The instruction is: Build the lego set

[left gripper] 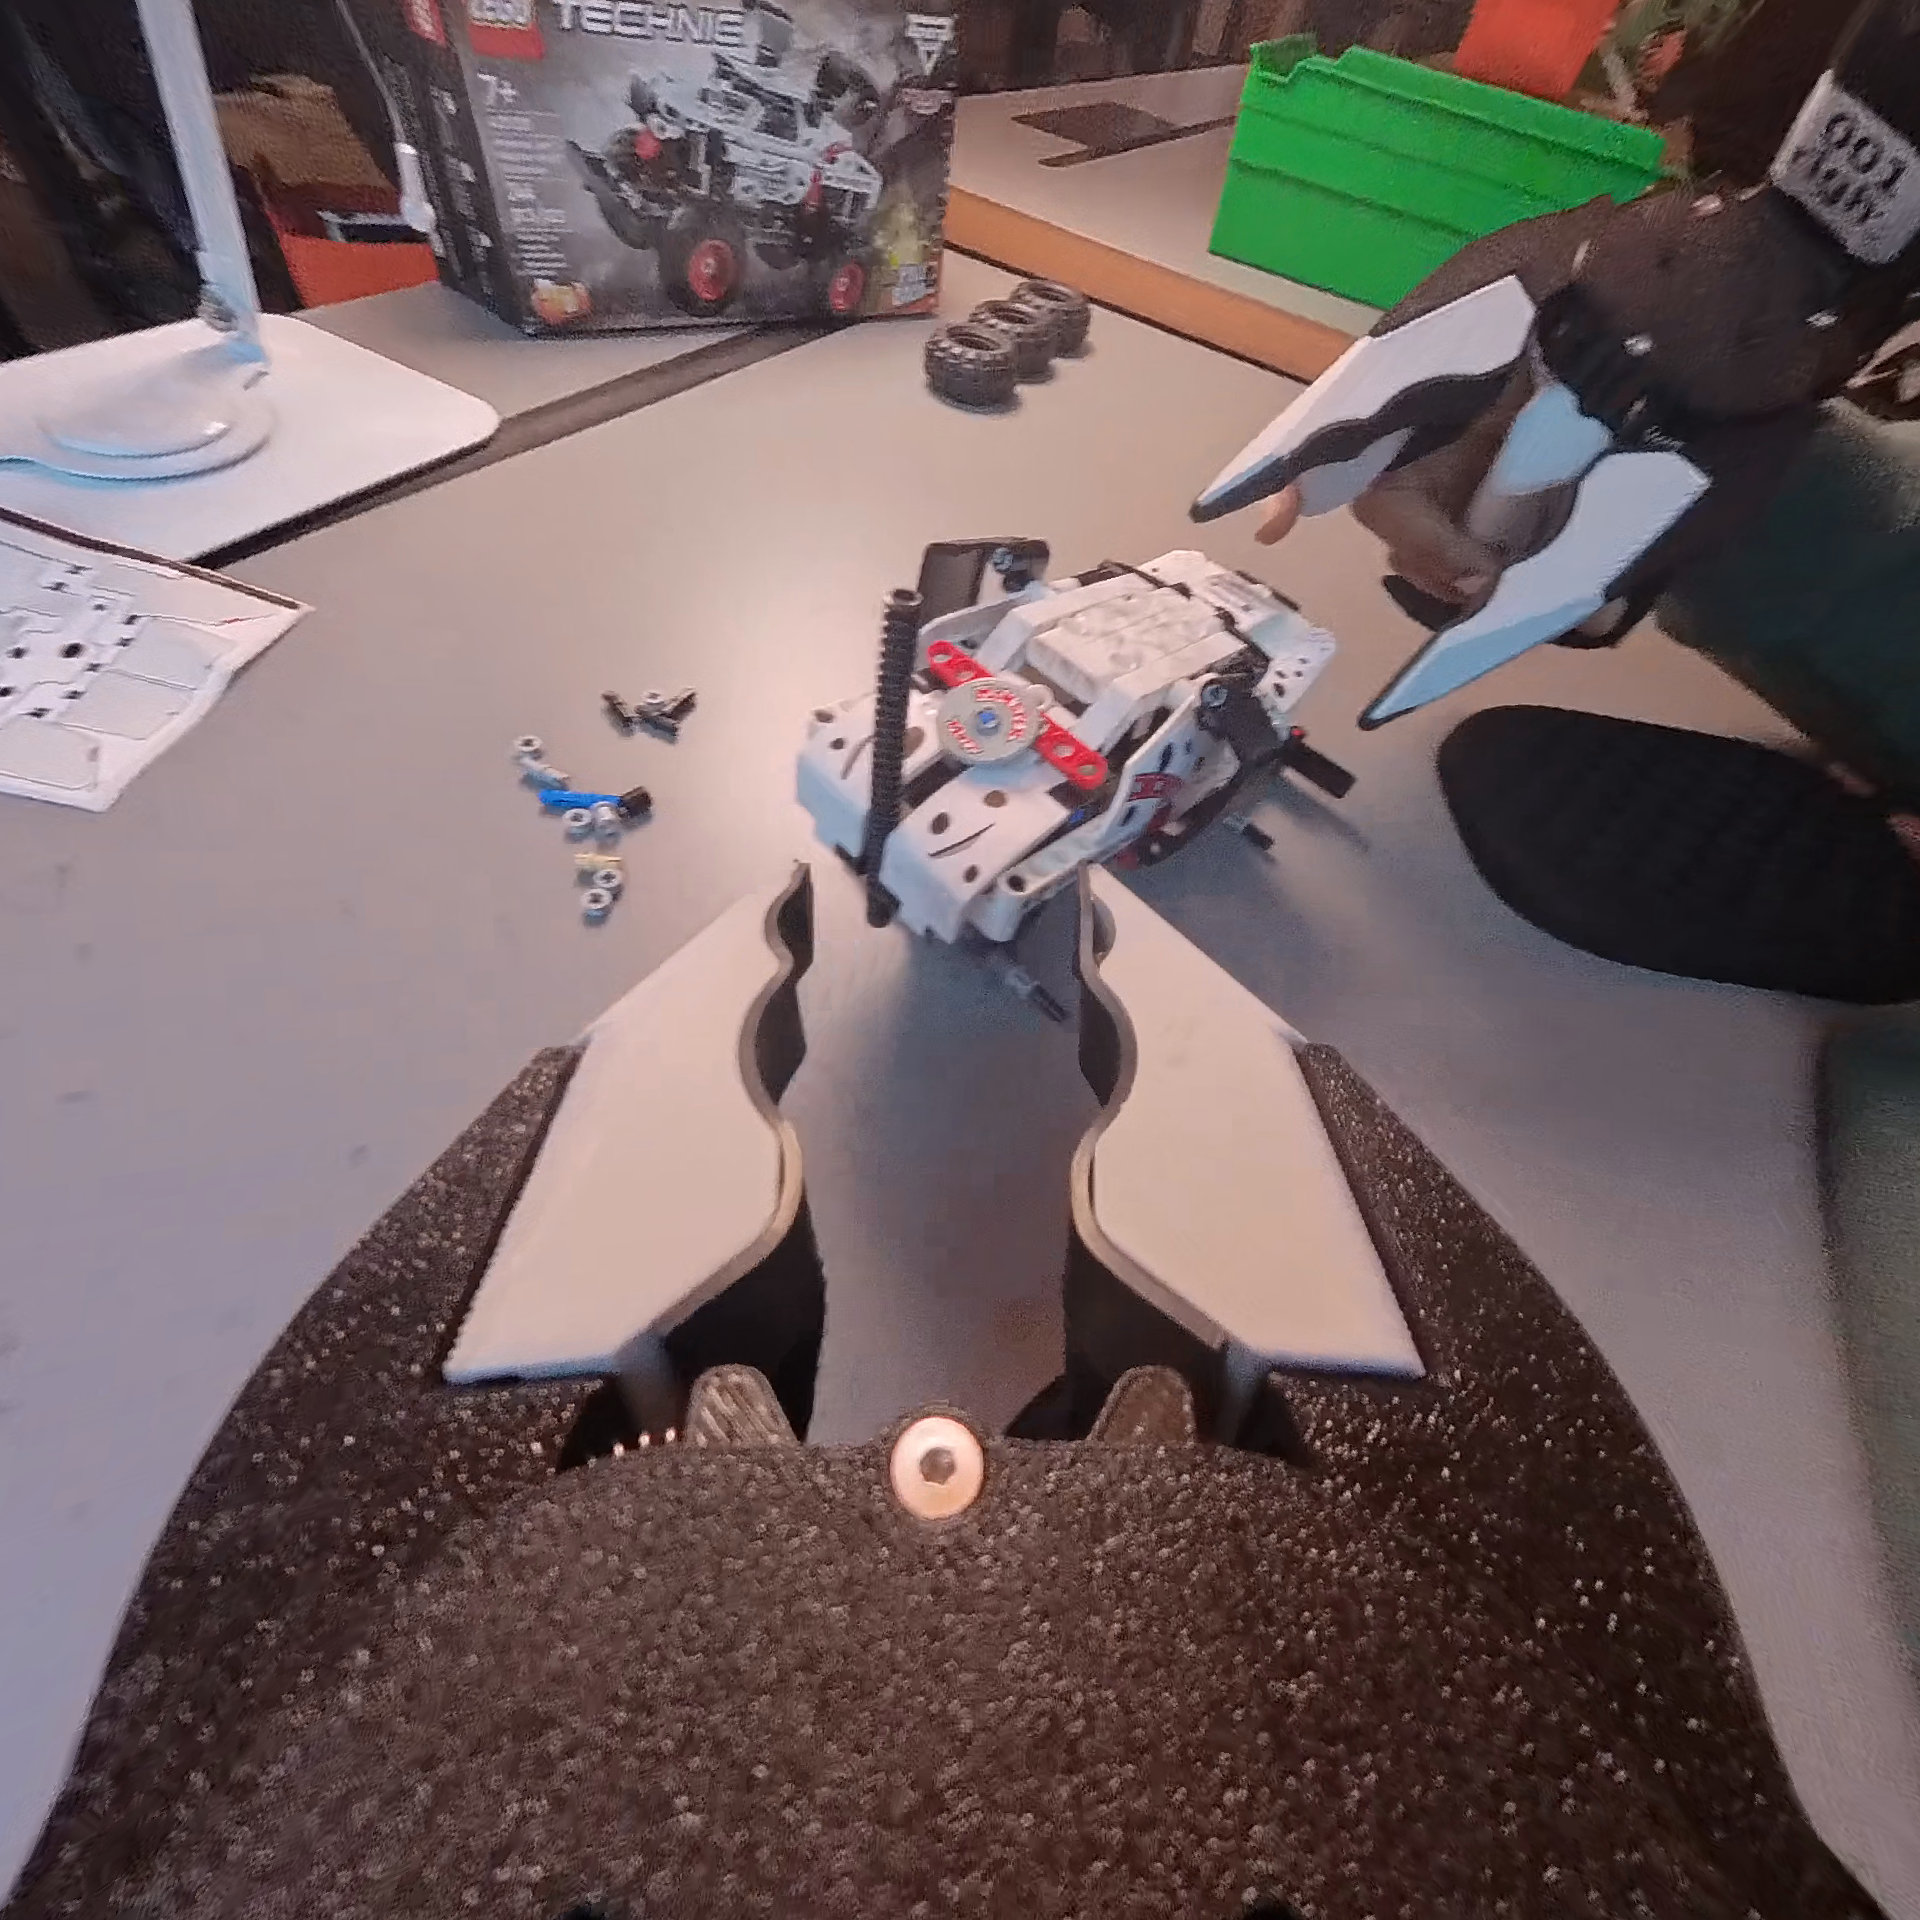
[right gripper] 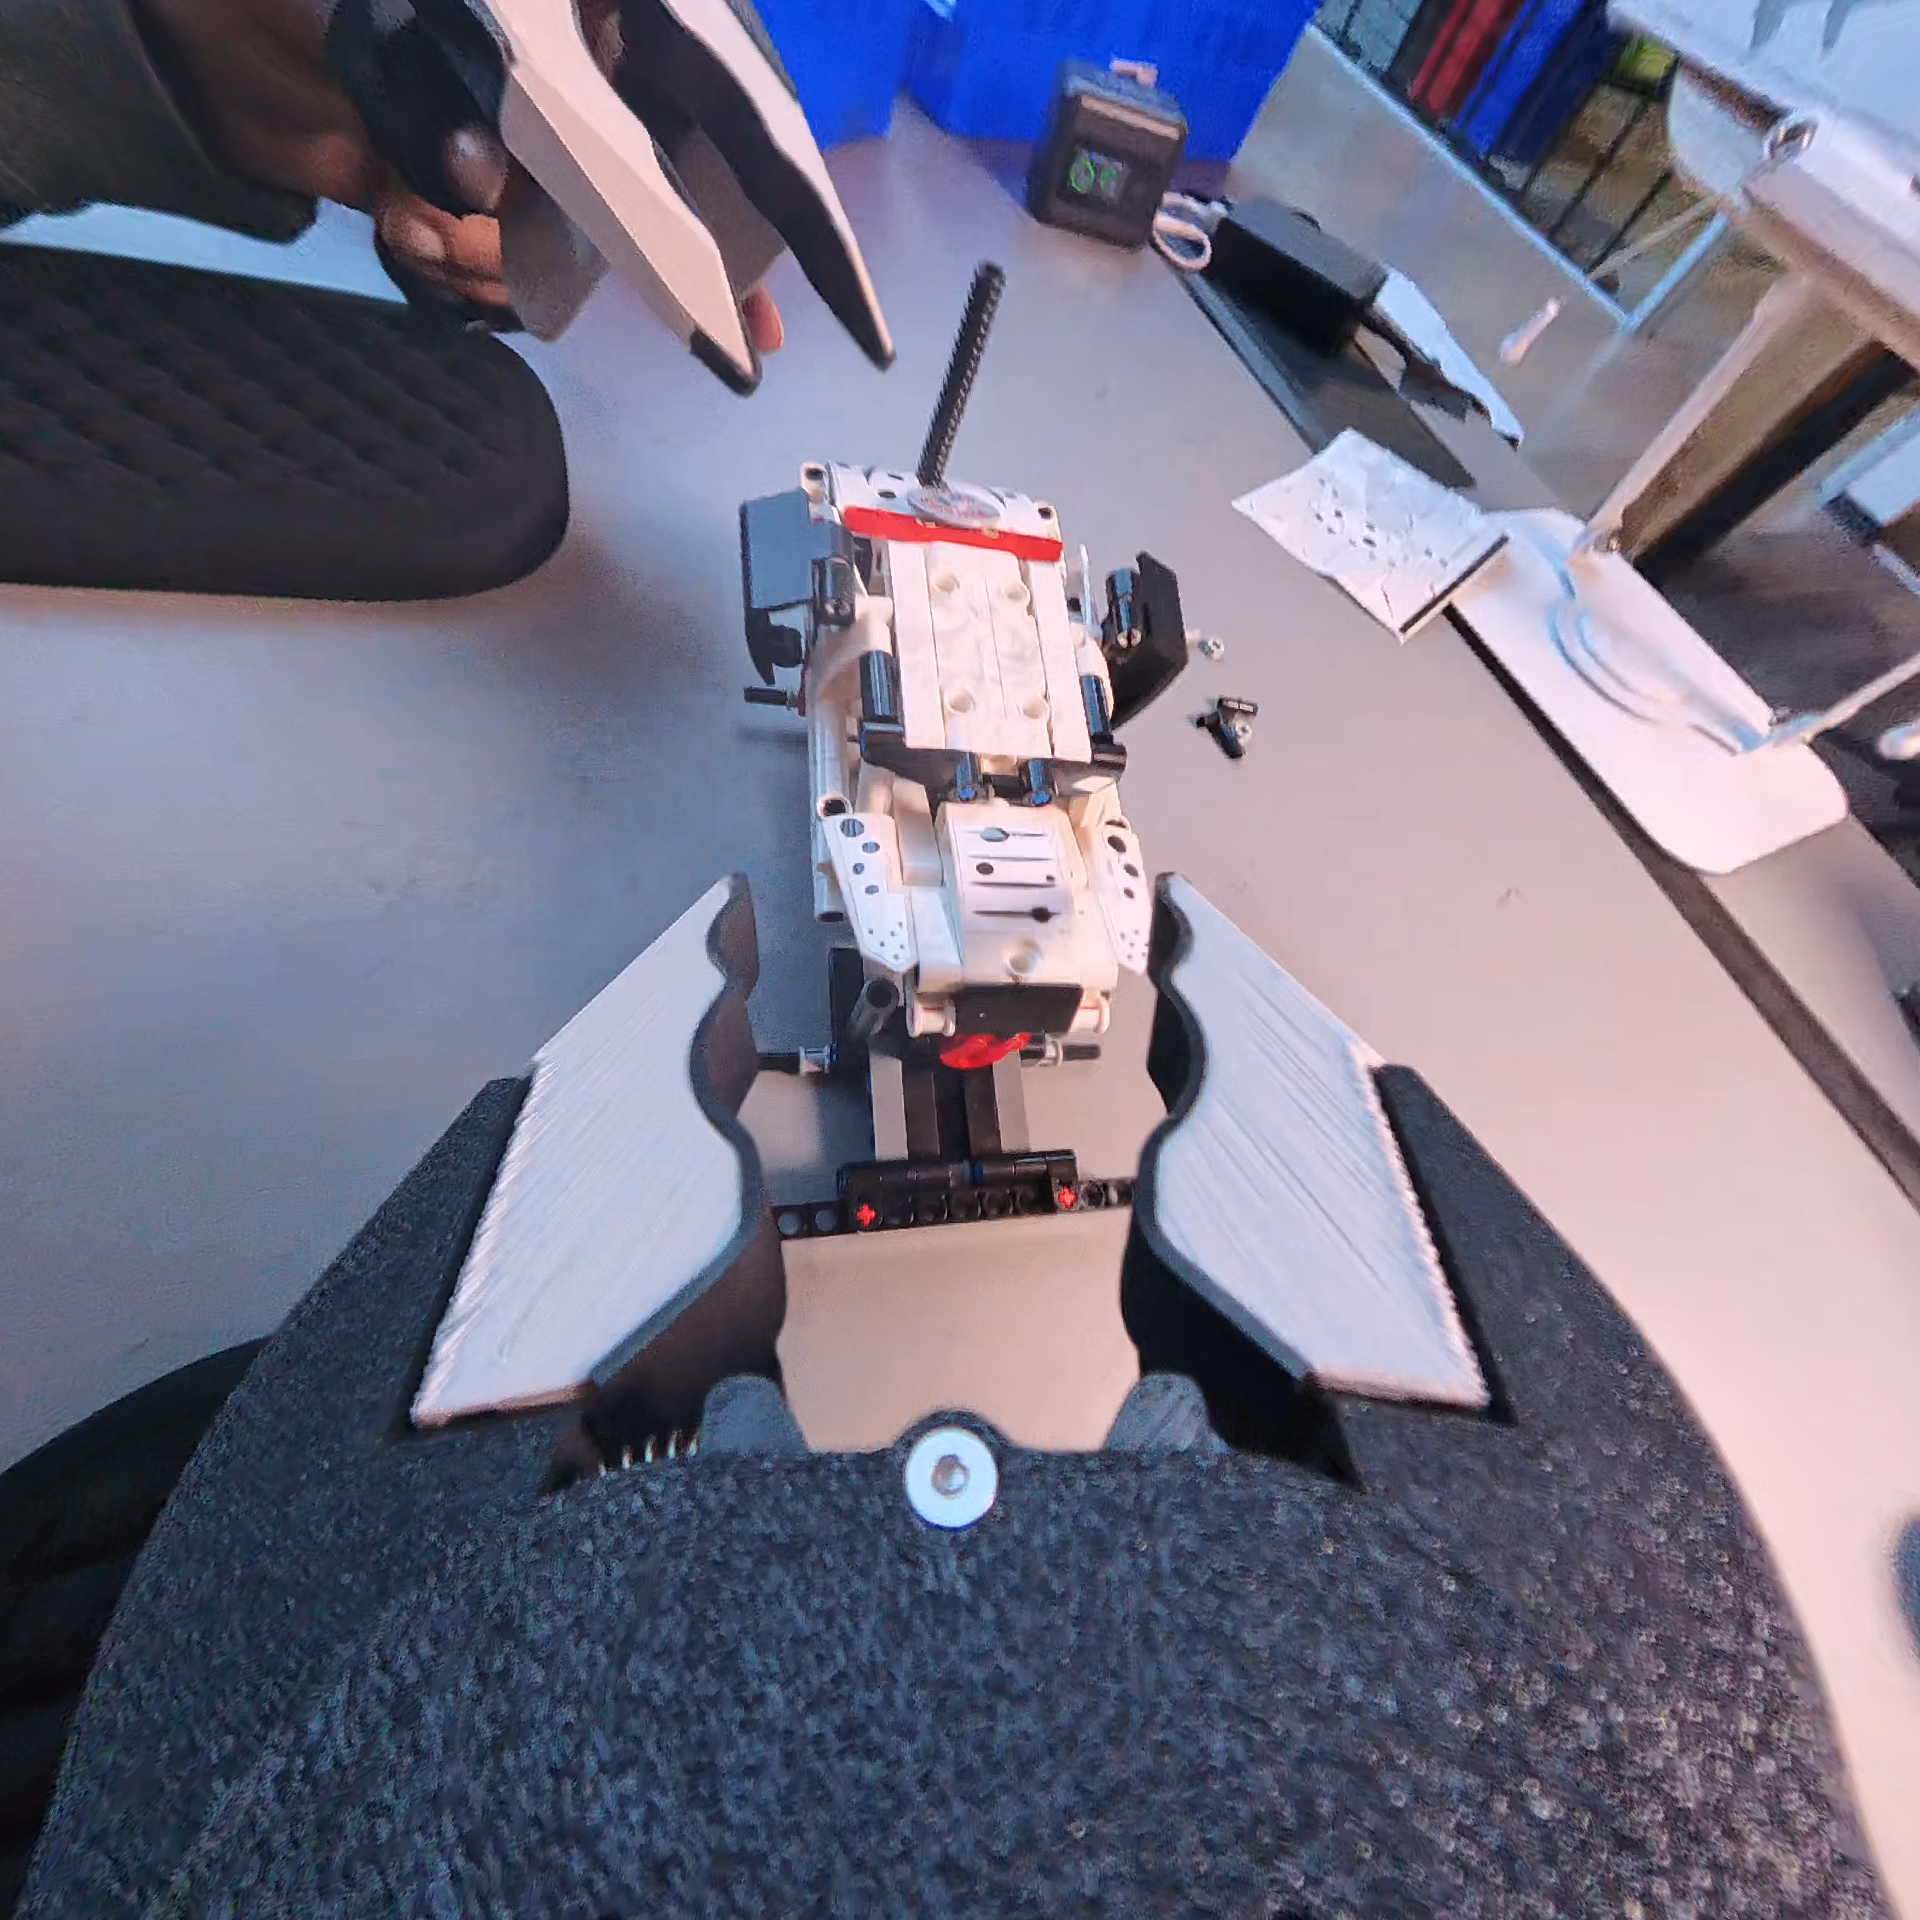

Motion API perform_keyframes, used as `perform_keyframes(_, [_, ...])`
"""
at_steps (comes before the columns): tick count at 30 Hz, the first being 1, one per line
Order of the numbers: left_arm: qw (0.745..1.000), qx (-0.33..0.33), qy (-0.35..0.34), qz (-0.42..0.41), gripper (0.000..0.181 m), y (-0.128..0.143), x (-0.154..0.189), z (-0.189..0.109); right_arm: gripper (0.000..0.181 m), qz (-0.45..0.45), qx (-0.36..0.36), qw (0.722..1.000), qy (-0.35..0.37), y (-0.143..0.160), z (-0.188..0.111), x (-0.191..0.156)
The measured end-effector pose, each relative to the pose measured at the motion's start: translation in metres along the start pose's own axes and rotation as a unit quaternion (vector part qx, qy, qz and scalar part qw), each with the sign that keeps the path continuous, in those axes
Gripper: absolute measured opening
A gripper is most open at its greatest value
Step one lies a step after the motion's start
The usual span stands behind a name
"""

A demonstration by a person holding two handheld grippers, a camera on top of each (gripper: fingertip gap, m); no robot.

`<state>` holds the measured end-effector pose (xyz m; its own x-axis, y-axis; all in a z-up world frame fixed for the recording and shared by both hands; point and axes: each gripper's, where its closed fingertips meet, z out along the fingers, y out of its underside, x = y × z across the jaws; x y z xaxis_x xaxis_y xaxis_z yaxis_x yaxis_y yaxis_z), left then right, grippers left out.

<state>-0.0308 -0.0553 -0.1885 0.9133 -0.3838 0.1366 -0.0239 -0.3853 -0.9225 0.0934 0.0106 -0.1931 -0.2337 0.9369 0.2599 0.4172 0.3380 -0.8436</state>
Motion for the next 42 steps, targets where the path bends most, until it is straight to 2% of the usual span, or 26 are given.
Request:
perform_keyframes(2, [1.0,-0.012,-0.002,0.012,0.059,0.002,-0.009,0.006,0.076,0.013,-0.008,1.0,0.01,0.003,0.003,0.003])
perform_keyframes(4, [0.999,-0.04,0.03,0.009,0.078,0.008,-0.01,0.019,0.076,0.019,-0.024,1.0,0.009,0.005,0.008,0.006])
perform_keyframes(6, [0.996,-0.05,0.071,0.01,0.087,0.012,-0.006,0.032,0.07,0.009,-0.042,0.999,0.001,0.011,0.015,0.008])
perform_keyframes(9, [0.993,-0.06,0.101,0.028,0.078,0.017,0.006,0.042,0.064,0.006,-0.03,0.999,-0.03,0.007,0.018,0.008])
perform_keyframes(12, [0.99,-0.073,0.049,0.11,0.07,0.024,0.006,0.044,0.06,-0.028,-0.018,0.997,-0.062,0.007,0.018,0.009])
perform_keyframes(15, [0.991,-0.06,0.045,0.114,0.058,0.026,0.007,0.039,0.058,-0.048,-0.011,0.995,-0.091,0.01,0.017,0.018])
perform_keyframes(20, [0.992,-0.052,0.042,0.103,0.056,0.025,0.004,0.037,0.054,-0.053,-0.018,0.997,-0.051,0.014,0.021,0.045])
perform_keyframes(23, [0.993,-0.052,0.044,0.1,0.056,0.025,0.004,0.038,0.061,-0.046,-0.012,0.998,-0.04,0.014,0.021,0.049])
perform_keyframes(26, [0.991,-0.052,0.053,0.108,0.056,0.022,0.004,0.044,0.077,-0.032,-0.029,0.997,-0.063,0.017,0.021,0.05])
perform_keyframes(30, [0.989,-0.032,0.081,0.117,0.056,0.008,0.004,0.061,0.08,-0.042,-0.09,0.99,-0.098,0.027,0.031,0.051])
perform_keyframes(33, [0.992,-0.02,0.038,0.116,0.052,-0.001,-0.014,0.067,0.079,-0.04,-0.14,0.987,-0.074,0.035,0.033,0.064])
perform_keyframes(35, [0.995,0.015,0.024,0.094,0.048,-0.013,-0.021,0.058,0.078,-0.015,-0.164,0.986,-0.039,0.04,0.029,0.074])
perform_keyframes(38, [0.997,0.045,0.013,0.063,0.049,-0.018,-0.028,0.044,0.079,0.07,-0.177,0.981,0.022,0.047,0.019,0.084])
perform_keyframes(42, [0.996,0.059,-0.006,0.066,0.056,-0.019,-0.027,0.036,0.079,0.191,-0.204,0.952,0.126,0.055,0.002,0.087])
